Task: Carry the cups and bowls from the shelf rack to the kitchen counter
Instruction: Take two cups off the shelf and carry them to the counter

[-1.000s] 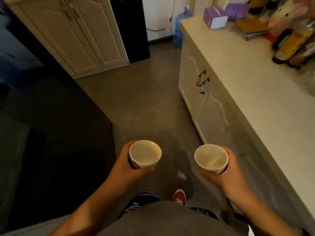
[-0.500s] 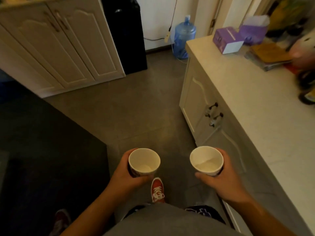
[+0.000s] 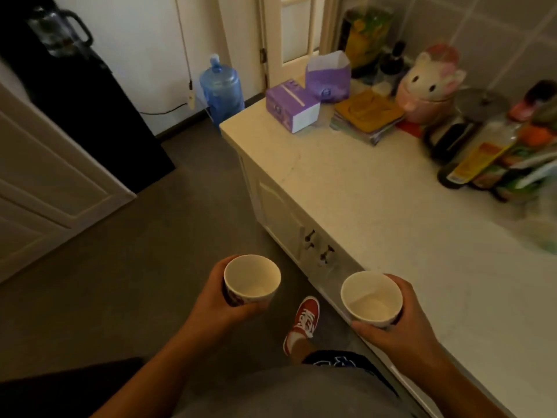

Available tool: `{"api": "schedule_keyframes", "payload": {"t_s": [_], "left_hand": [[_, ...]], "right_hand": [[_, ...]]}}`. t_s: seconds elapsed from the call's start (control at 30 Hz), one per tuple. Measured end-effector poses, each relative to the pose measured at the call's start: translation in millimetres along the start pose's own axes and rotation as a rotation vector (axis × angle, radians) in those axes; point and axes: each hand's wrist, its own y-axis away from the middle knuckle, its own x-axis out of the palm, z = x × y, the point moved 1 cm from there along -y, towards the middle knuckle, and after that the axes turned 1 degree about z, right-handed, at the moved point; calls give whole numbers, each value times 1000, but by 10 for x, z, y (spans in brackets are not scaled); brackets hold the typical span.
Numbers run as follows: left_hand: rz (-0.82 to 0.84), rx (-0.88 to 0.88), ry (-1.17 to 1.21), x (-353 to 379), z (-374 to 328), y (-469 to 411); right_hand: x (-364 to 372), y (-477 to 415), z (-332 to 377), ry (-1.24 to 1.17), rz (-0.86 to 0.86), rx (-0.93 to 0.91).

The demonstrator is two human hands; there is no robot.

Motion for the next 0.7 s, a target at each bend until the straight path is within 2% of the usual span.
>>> {"api": "schedule_keyframes", "payload": {"t_s": [0.33,0.7], "left_hand": [[124,96,-83,395,-820,-1487],[272,145,-251,864,-1235,-2575]], "right_hand": [[-462,-1258,176,-2,-67,0],[-743,-1737,296,70,-292,74]]}}
